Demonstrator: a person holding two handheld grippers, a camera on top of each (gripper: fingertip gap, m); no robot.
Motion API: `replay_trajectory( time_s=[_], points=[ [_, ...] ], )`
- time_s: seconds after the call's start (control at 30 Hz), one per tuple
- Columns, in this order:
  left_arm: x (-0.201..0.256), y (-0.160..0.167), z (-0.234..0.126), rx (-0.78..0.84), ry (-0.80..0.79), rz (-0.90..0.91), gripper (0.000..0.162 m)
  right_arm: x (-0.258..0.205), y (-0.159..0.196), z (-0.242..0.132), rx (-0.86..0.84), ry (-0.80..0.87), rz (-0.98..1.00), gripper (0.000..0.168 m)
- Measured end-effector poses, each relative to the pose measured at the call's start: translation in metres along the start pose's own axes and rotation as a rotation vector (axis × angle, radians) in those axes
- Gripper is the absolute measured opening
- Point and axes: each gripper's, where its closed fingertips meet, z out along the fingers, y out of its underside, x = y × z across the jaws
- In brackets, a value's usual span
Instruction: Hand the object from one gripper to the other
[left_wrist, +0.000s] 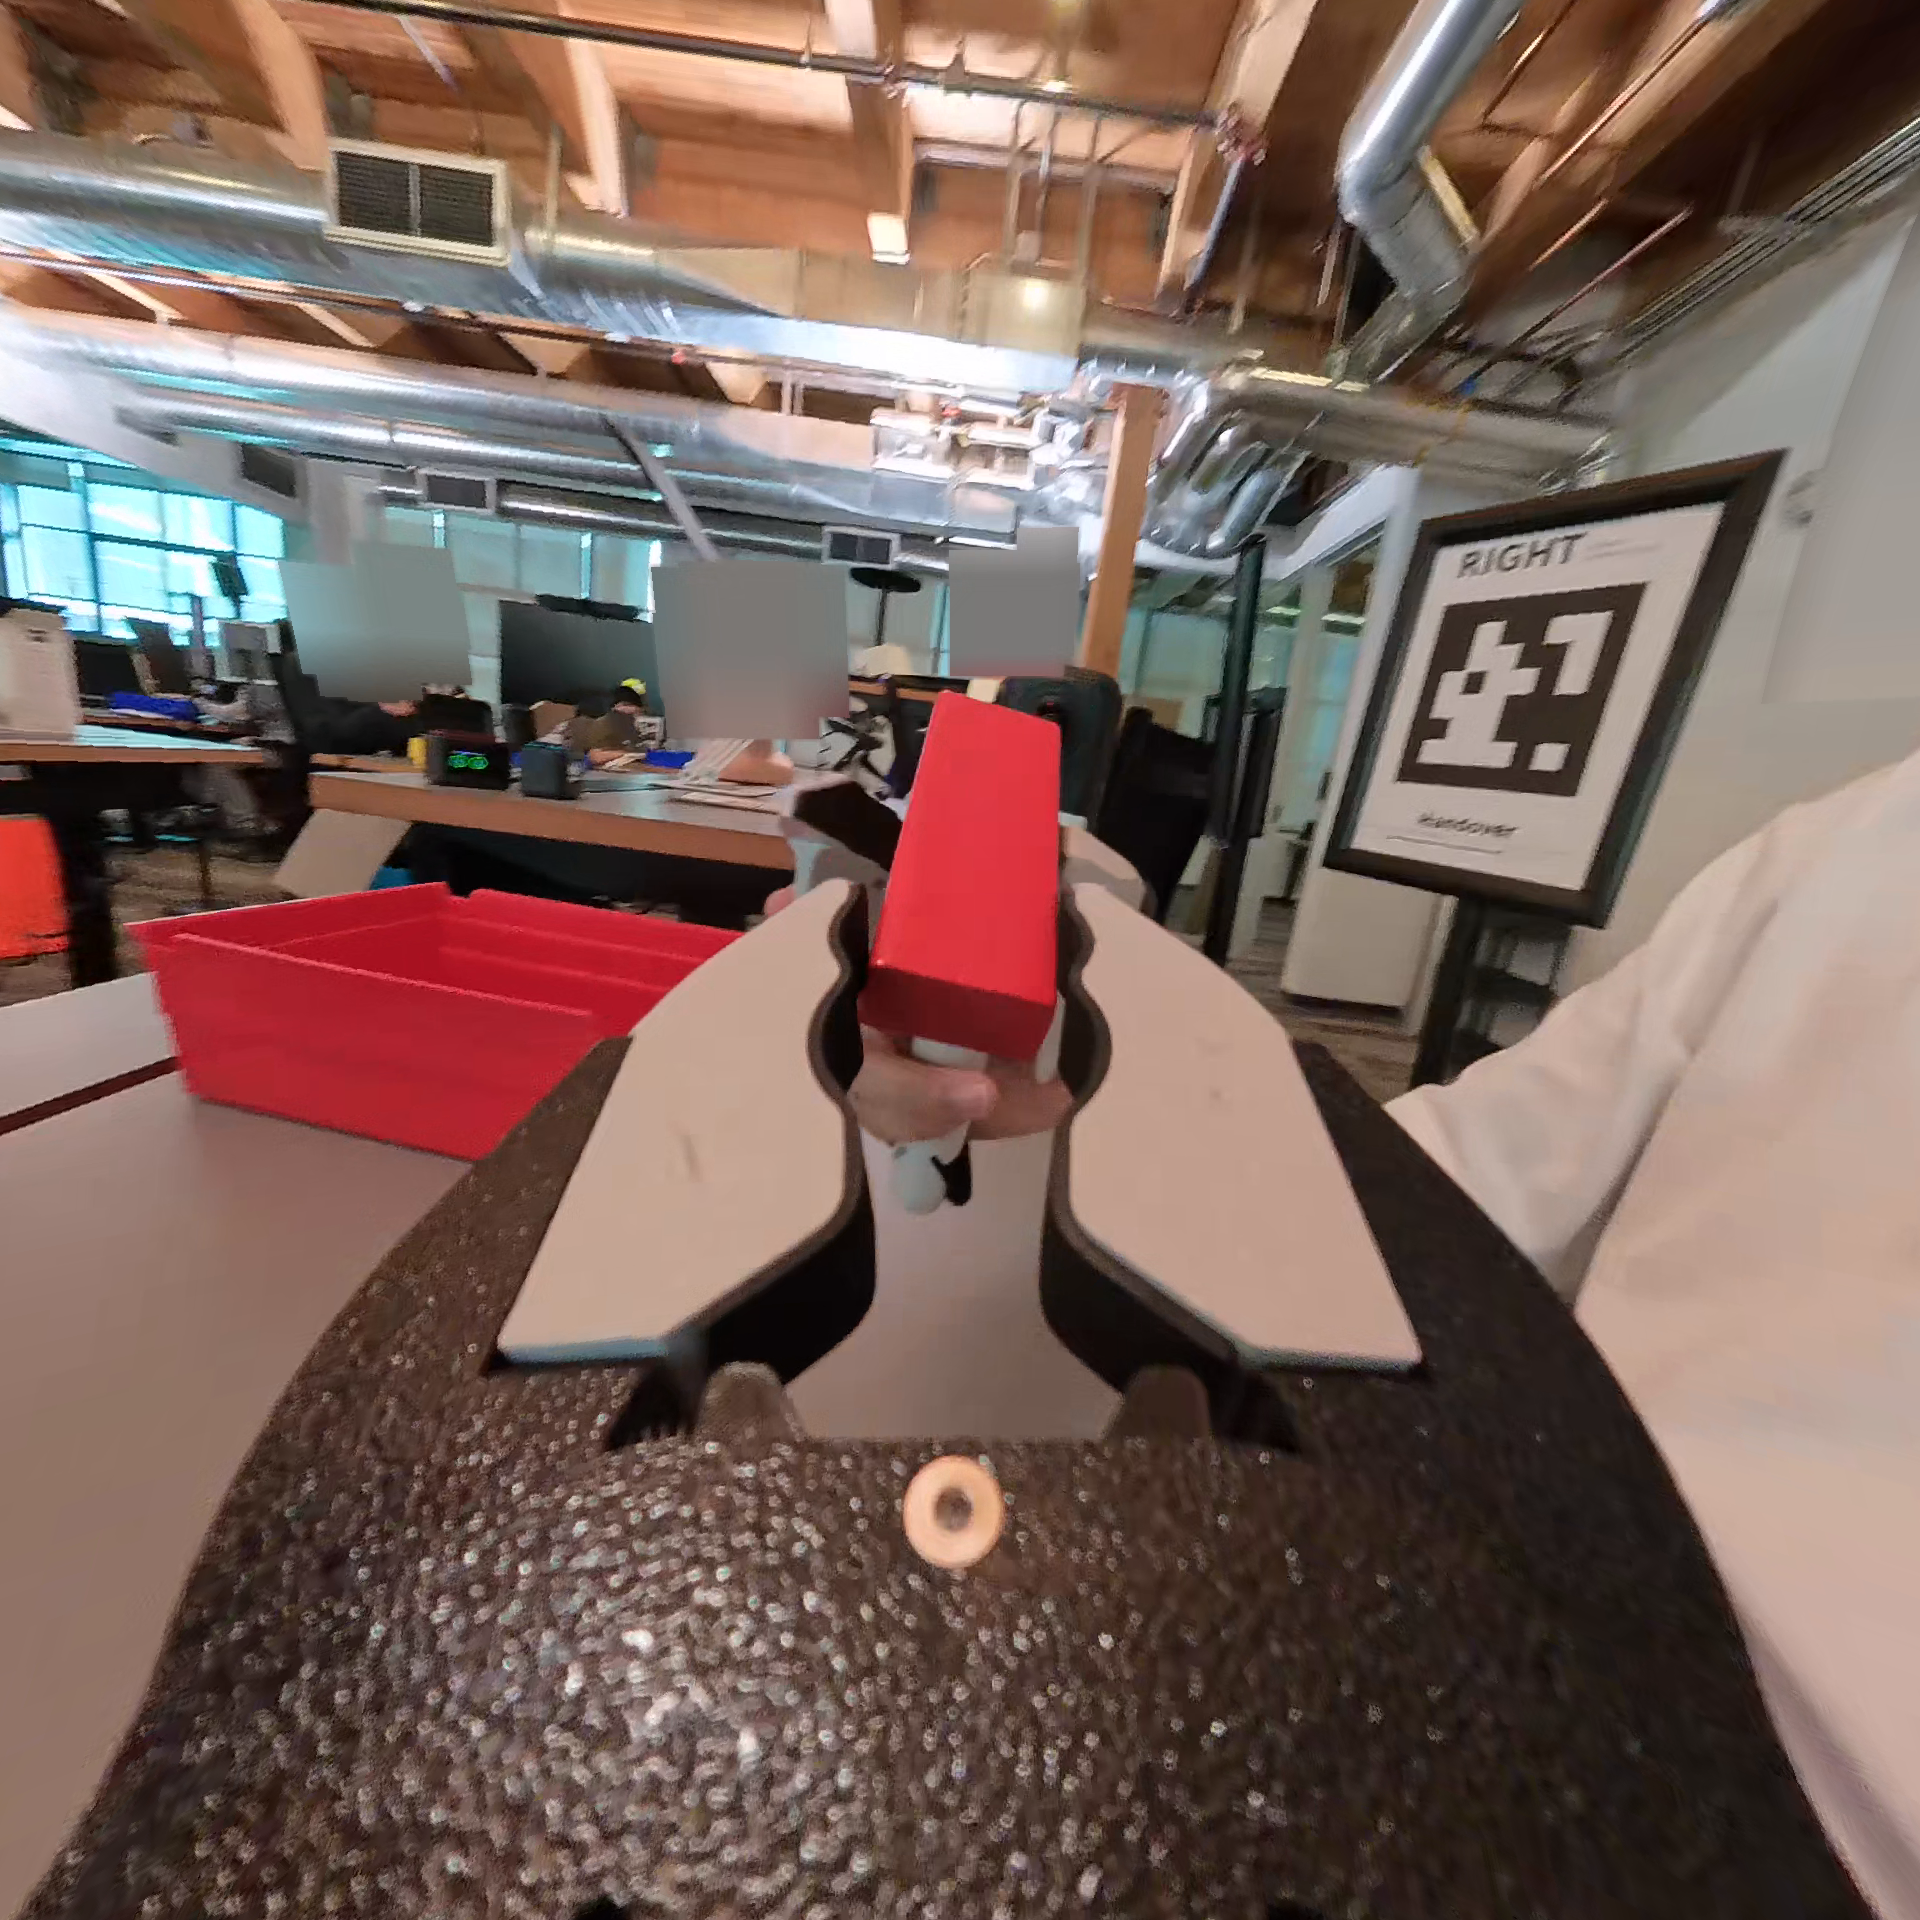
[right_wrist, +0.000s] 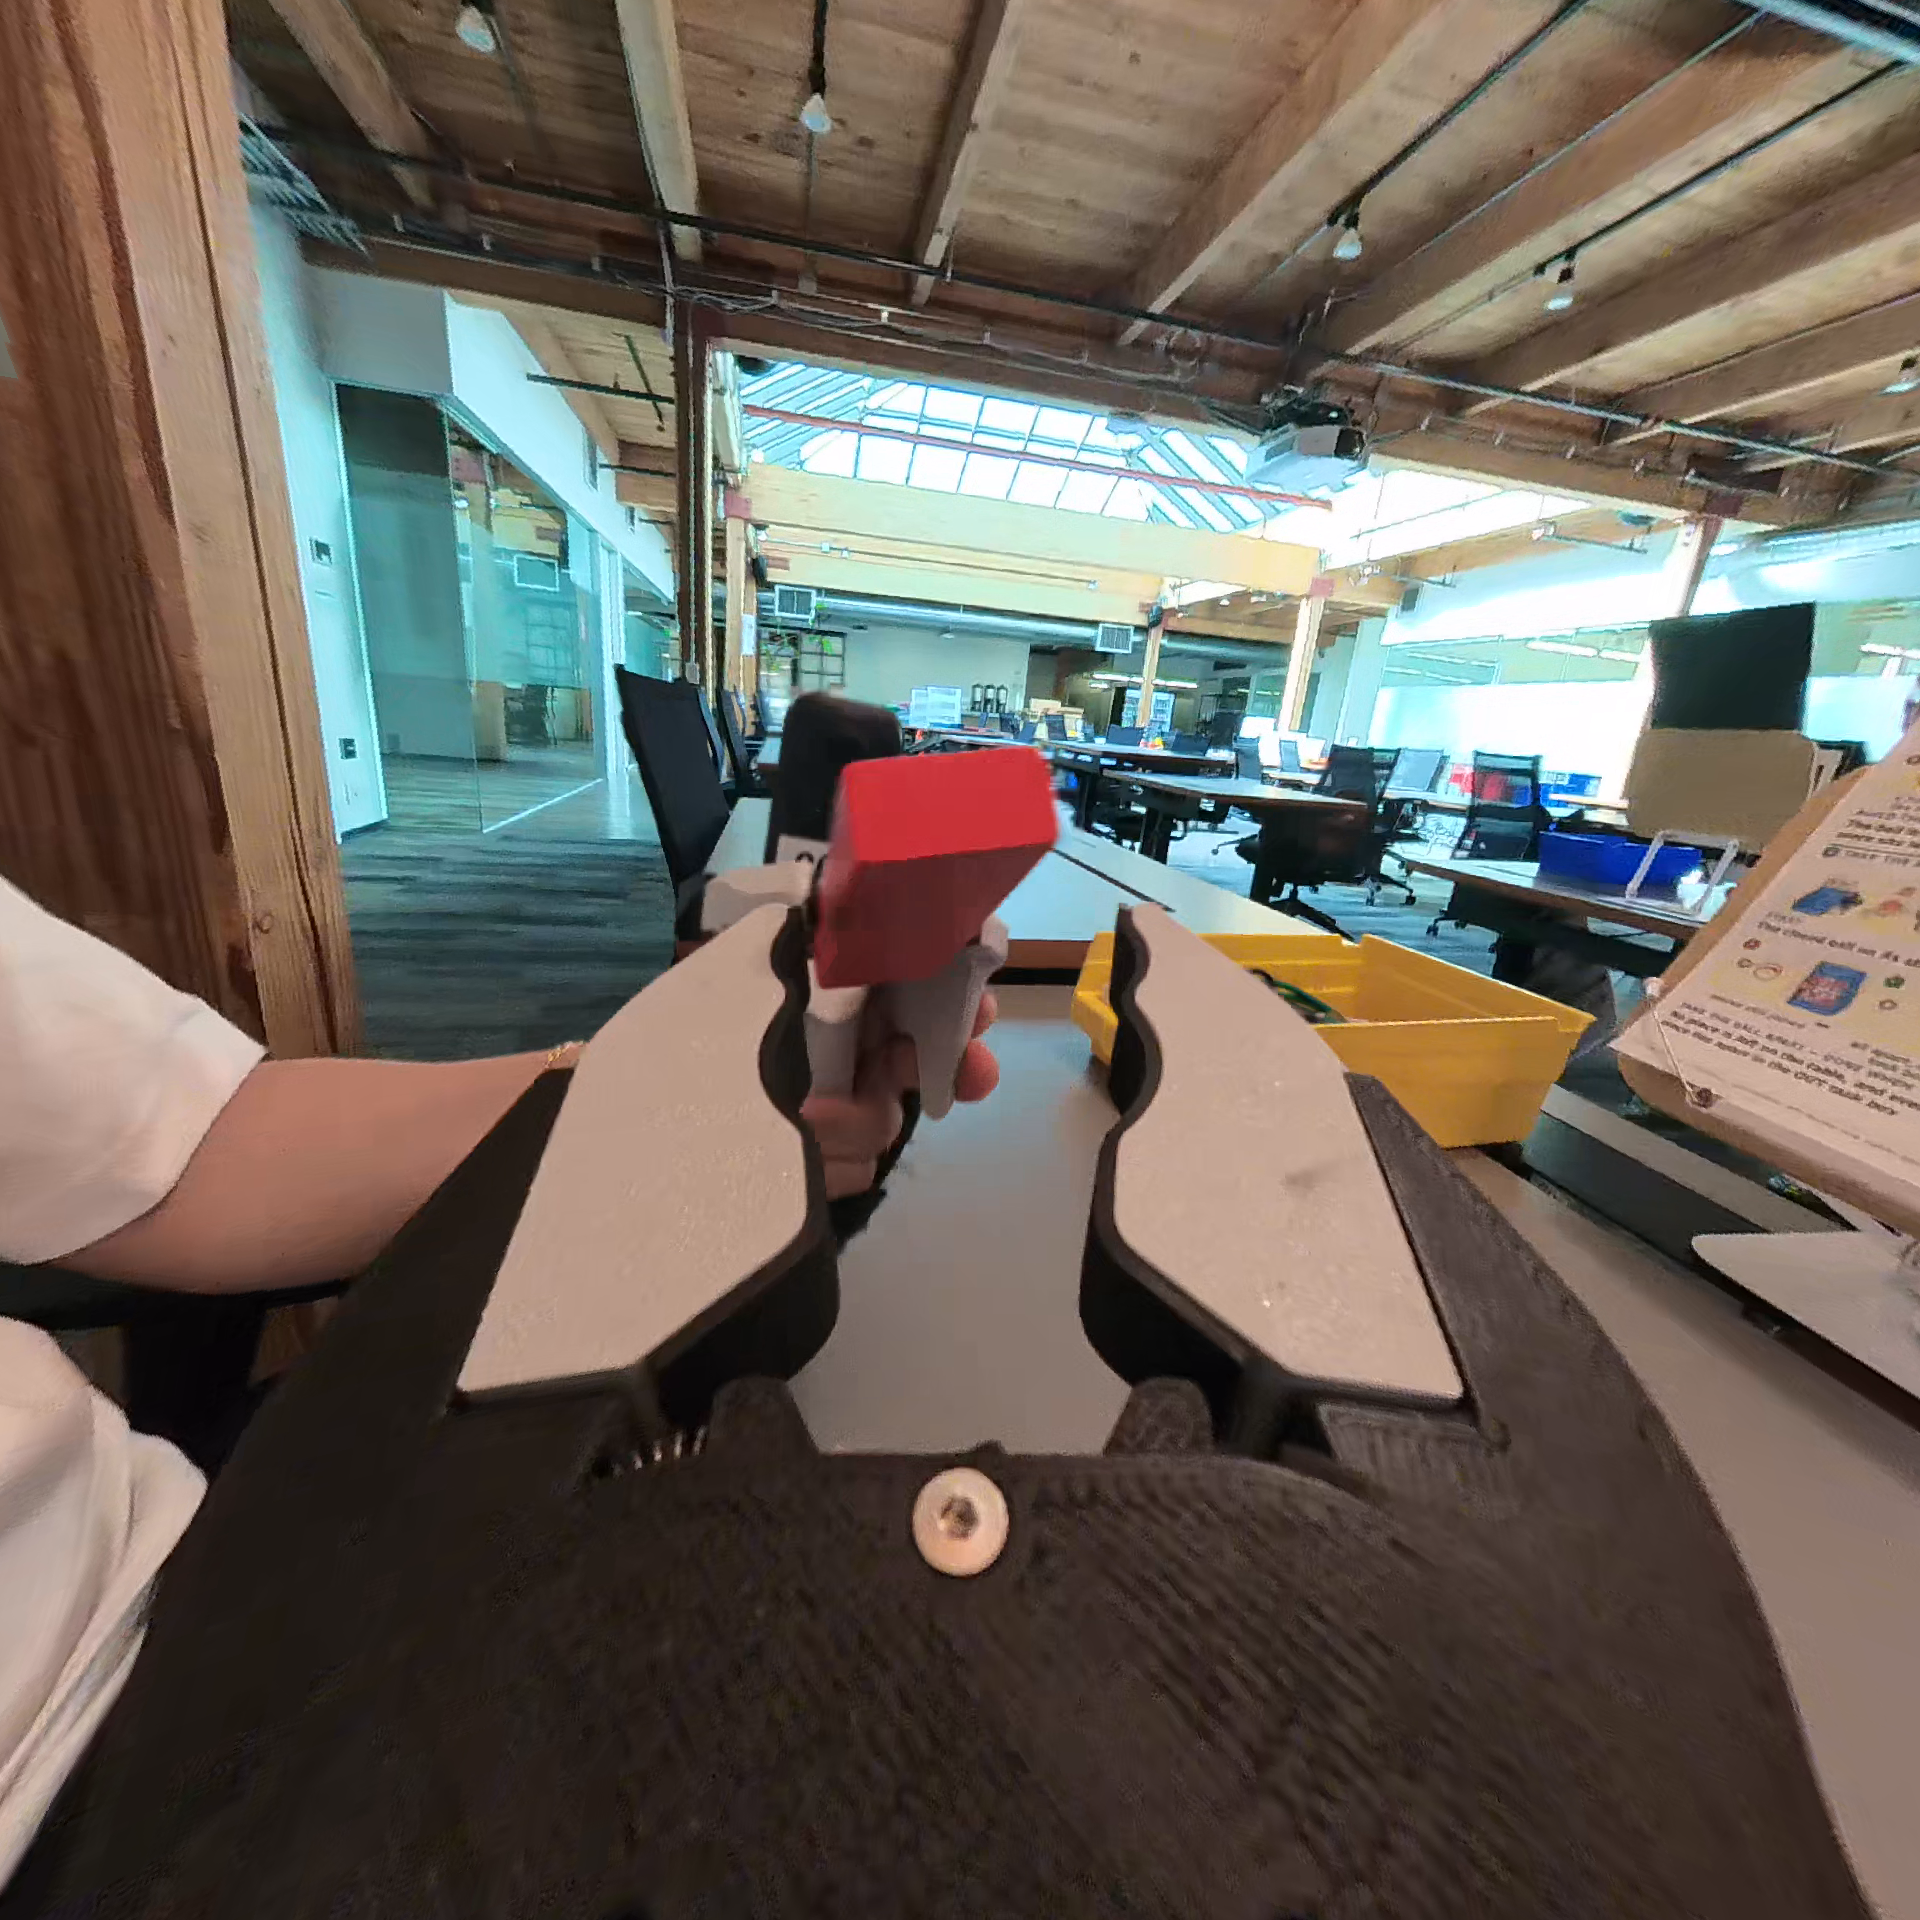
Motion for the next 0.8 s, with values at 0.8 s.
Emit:
replay_trajectory(
  time_s=[0.8],
  points=[
    [-0.030, 0.027, 0.008, -0.542, -0.720, 0.291, 0.045, 0.042, 0.058, 0.007, -0.562, 0.481, -0.723, 0.036]
  ],
)
